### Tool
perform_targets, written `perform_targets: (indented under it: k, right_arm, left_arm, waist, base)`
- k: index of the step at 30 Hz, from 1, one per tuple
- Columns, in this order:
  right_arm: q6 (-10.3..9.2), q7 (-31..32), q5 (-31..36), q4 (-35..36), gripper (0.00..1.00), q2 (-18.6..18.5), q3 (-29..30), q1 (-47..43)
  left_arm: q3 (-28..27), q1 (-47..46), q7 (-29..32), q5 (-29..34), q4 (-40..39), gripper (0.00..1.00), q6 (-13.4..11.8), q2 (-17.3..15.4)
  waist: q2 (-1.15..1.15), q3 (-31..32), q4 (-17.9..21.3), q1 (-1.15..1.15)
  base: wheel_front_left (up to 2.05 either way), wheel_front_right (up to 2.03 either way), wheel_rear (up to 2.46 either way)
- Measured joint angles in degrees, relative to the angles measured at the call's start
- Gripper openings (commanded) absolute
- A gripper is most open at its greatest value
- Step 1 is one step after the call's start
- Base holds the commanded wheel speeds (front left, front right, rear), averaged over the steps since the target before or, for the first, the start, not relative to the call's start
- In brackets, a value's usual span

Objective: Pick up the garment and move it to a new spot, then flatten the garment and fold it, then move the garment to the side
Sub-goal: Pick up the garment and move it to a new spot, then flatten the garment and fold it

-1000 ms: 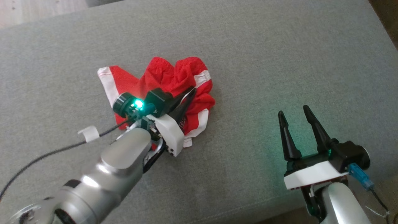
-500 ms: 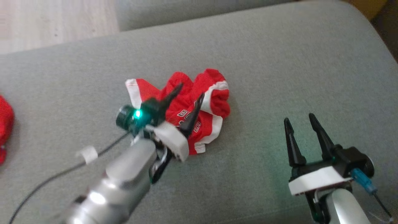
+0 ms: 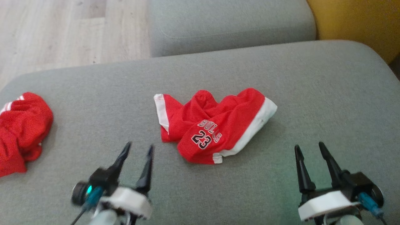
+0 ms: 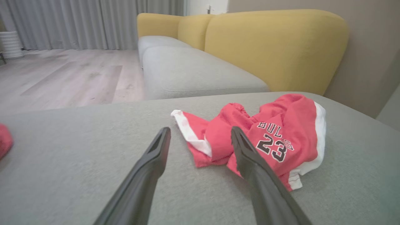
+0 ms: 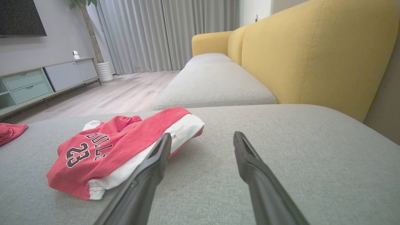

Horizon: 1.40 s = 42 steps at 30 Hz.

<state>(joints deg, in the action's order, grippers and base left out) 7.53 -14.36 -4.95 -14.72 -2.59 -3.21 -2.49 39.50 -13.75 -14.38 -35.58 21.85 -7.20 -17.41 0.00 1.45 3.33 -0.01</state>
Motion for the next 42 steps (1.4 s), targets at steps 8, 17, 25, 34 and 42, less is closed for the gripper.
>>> perform_targets:
  k: [8,17,25,34,42]
  right_arm:
    - [0.00,0.0,0.0,0.2,1.00,0.0,1.3,-3.1]
    - [0.00,0.0,-0.6,0.3,1.00,0.1,1.9,-4.4]
    - [0.00,0.0,-0.6,-0.3,1.00,0.1,1.3,-4.4]
    - [0.00,0.0,-0.6,-1.2,1.00,0.1,0.3,-4.4]
    - [0.00,0.0,-1.1,-1.5,1.00,0.1,0.2,-4.4]
  left_arm:
    - [-10.3,14.2,0.0,1.7,-8.5,1.00,-3.4,-0.8]
    - [-13.7,19.3,0.0,5.0,-10.9,1.00,-3.4,2.0]
    - [-14.8,20.5,0.0,6.4,-10.4,1.00,-2.8,3.7]
    - [-15.5,20.8,0.0,7.5,-9.7,1.00,-1.8,4.0]
    - [-15.5,20.8,0.0,8.0,-9.3,1.00,-1.5,4.0]
  waist:
    - [0.00,2.2,-2.6,0.00]
    - [0.00,3.7,-4.7,0.00]
    - [0.00,4.0,-5.1,0.01]
    - [0.00,3.9,-5.3,0.01]
    - [0.00,3.4,-5.3,0.01]
  base:
    - [0.00,0.00,0.00]
    - [0.00,0.00,0.00]
    - [0.00,0.00,0.00]
    - [0.00,0.00,0.00]
    - [0.00,0.00,0.00]
